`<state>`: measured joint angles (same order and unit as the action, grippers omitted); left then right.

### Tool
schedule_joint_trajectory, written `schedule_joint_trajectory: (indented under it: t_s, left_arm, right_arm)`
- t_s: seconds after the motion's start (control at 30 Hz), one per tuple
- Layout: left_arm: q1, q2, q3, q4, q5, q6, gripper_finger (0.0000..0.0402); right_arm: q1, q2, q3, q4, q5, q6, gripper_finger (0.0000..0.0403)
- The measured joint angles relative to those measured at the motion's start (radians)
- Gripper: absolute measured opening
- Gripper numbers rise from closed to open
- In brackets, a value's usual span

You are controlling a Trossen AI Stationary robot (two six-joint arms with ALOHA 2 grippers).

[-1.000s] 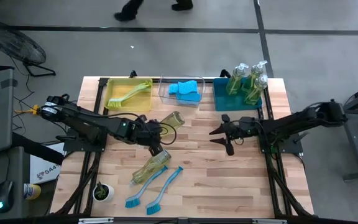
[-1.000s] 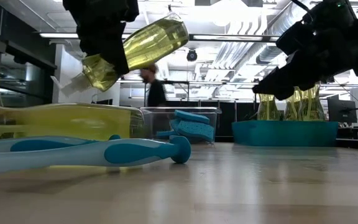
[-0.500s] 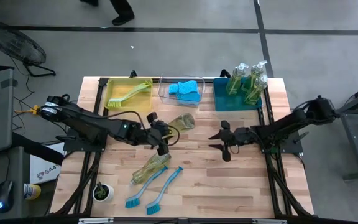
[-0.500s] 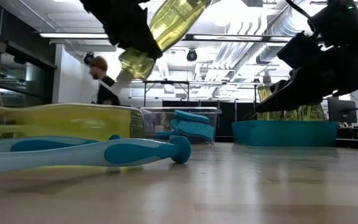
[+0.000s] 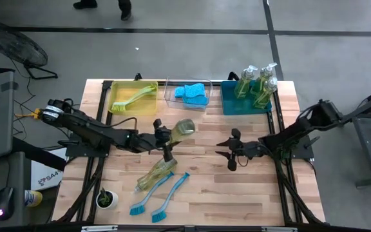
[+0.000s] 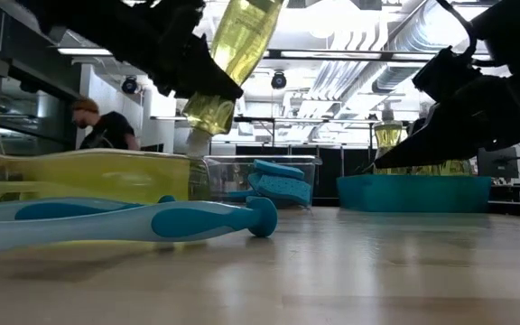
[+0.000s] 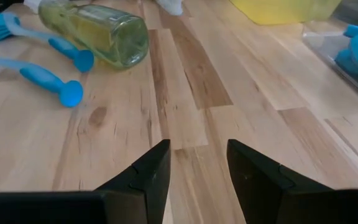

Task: Pick & Place Kitchen Sink Supplies
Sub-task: Put the dish soap into the blue bin

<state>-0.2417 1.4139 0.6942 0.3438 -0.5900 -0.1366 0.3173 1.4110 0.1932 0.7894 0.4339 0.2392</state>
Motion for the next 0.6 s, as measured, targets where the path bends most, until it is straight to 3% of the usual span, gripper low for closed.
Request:
schedule_joint_trajectory:
  t_s: [0.3, 0.6]
  left_arm:
    - [0.009, -0.001, -0.170, 0.599, 0.058, 0.170, 0.0190]
    - [0.138, -0.001, -0.189, 0.879, 0.368, 0.185, 0.0190]
  right_arm:
    - [0.073, 0.132, 0.000, 0.211, 0.163, 0.006, 0.0151]
    - [0.083, 0.291, 0.015, 0.489, 0.160, -0.034, 0.0151]
